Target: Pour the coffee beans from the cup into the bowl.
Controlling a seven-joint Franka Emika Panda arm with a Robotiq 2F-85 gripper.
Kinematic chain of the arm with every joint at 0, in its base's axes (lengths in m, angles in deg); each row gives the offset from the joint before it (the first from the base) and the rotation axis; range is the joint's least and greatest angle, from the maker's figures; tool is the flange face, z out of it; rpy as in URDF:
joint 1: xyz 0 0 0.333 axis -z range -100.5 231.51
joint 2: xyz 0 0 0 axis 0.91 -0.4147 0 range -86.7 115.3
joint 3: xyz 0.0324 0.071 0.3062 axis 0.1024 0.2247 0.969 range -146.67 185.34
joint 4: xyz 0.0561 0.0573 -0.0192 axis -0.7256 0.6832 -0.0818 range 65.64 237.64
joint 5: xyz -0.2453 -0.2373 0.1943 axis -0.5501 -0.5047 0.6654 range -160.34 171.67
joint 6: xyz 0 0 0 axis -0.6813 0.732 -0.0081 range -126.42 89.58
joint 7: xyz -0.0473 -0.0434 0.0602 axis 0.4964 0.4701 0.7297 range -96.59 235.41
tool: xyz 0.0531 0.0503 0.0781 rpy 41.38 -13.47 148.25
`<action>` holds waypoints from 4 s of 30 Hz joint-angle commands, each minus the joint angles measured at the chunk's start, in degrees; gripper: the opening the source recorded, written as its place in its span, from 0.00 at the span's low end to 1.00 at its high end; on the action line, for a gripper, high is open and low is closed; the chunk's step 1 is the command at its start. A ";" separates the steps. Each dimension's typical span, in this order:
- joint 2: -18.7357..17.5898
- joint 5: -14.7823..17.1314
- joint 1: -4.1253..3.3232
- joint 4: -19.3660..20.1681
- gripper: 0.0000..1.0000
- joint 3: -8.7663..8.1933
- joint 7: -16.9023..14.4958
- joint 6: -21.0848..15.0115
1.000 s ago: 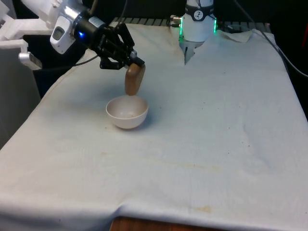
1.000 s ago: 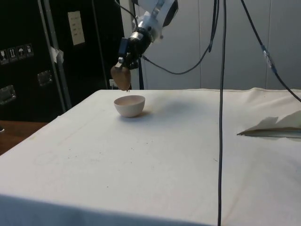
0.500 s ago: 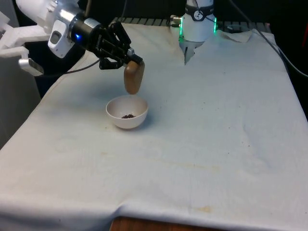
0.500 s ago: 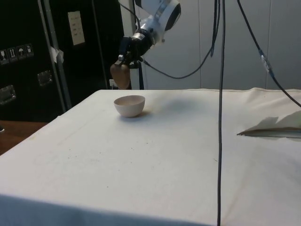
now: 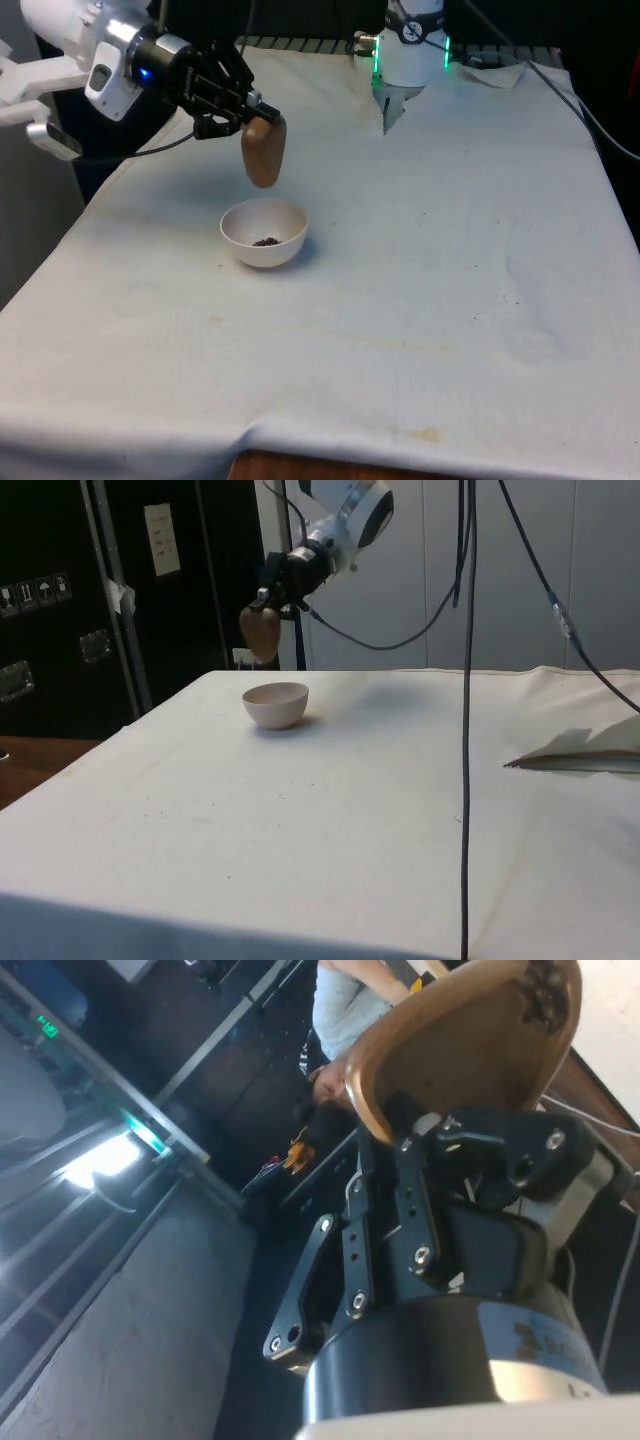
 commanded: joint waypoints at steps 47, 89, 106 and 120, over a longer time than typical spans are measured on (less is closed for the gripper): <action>-3.15 6.82 -2.92 -0.17 0.03 -2.58 3.32 7.96; 0.97 -2.52 -11.63 3.78 0.03 -3.95 -3.09 -2.98; 3.09 -6.19 -14.84 6.30 0.03 -3.44 -6.13 -8.19; 5.96 -9.91 -16.27 9.74 0.03 -2.18 -9.74 -12.38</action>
